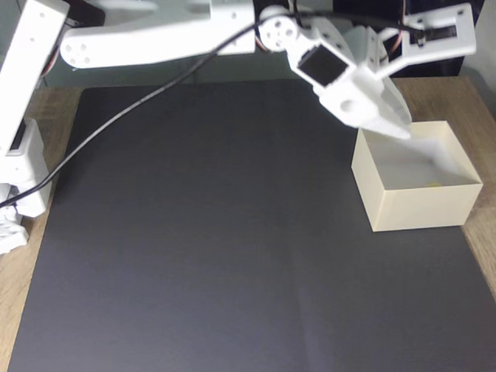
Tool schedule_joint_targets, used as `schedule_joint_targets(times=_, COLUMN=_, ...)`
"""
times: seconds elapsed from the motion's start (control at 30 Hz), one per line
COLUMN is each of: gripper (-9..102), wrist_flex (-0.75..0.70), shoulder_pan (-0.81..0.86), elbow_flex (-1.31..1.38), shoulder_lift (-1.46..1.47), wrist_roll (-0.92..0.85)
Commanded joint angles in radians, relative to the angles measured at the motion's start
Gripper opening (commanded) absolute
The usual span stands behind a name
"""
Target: Grasp a cube block and put it in the white box.
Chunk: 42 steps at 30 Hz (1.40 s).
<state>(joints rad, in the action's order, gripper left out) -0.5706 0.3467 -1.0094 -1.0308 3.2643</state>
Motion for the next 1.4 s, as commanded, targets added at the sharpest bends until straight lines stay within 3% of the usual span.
schedule_joint_targets(times=0.0, gripper=1, wrist_flex=-0.017, shoulder_pan=-0.021, elbow_flex=-0.066, shoulder_lift=-0.176, wrist_roll=0.005)
schedule_joint_targets(times=0.33, gripper=1, wrist_flex=0.112, shoulder_pan=-0.038, elbow_flex=-0.796, shoulder_lift=-0.769, wrist_roll=-0.009)
schedule_joint_targets(times=0.63, gripper=0, wrist_flex=0.206, shoulder_pan=-0.048, elbow_flex=-1.239, shoulder_lift=-1.137, wrist_roll=-0.029)
schedule_joint_targets(times=1.37, gripper=0, wrist_flex=0.215, shoulder_pan=-0.060, elbow_flex=-1.824, shoulder_lift=-1.740, wrist_roll=-0.040)
